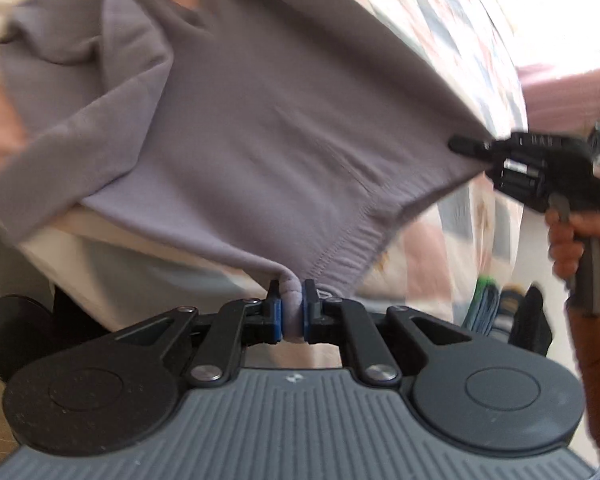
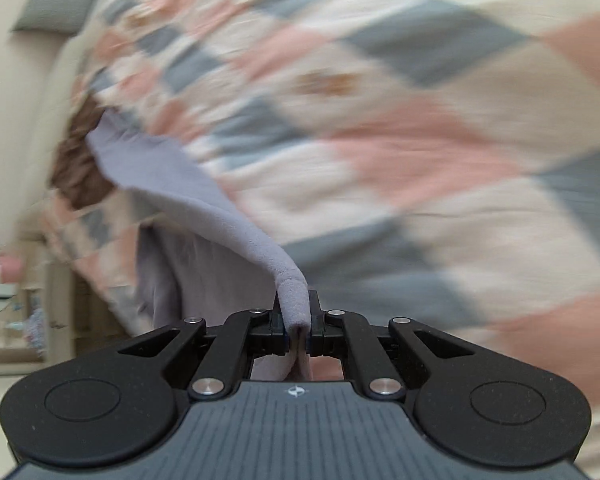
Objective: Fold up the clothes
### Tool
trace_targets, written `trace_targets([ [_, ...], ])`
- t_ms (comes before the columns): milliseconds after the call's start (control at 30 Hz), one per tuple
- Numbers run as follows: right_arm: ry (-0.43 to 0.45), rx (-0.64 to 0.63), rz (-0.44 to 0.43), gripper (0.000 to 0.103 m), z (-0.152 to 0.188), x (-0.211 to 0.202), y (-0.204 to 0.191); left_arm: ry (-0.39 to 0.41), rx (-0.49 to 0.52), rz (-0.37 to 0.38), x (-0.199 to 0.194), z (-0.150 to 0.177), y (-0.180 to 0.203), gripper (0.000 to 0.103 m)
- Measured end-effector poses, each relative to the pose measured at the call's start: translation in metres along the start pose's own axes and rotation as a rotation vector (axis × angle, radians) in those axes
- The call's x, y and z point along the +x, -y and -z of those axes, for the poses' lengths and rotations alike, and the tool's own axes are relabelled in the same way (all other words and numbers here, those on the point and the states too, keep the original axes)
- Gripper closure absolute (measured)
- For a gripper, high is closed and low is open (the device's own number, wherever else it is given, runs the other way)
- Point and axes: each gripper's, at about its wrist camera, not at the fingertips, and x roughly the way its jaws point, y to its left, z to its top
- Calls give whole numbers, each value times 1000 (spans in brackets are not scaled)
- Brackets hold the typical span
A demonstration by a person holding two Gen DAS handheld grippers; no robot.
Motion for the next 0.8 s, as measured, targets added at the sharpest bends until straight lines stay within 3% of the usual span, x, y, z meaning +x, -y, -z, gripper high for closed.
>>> trace_targets([
  [167, 7, 26, 133, 98, 7, -30, 76, -122, 139, 45, 62, 20, 70, 97],
  [267, 13, 60, 171, 98, 8, -51, 115, -175, 262, 17, 96, 35, 113, 97],
  [433, 38, 21, 312, 98, 14, -77, 152, -267, 414, 64, 142, 61, 169, 97],
  [533, 63, 44, 320, 98, 16, -88, 177, -291, 524, 30, 162, 74, 198, 97],
  [600, 73, 46, 326, 96, 17, -78, 187, -322, 543, -30, 182, 79, 207, 97],
  [633, 73, 49, 335, 94, 17, -71, 192, -345, 546, -67, 191, 80, 207, 97],
  [667, 73, 54, 346, 85, 18, -62, 196, -363, 542, -81, 193, 78, 206, 96],
  [700, 74, 59, 374, 62, 20, -51, 200, -369, 538, -75, 190, 77, 205, 95],
  [733, 77, 64, 421, 54, 23, -41, 202, -365, 538, -56, 181, 74, 203, 87],
  [767, 88, 70, 459, 45, 27, -34, 202, -364, 537, -20, 169, 69, 197, 64],
  [800, 106, 93, 446, 45, 35, -33, 203, -359, 535, 15, 156, 63, 192, 55],
])
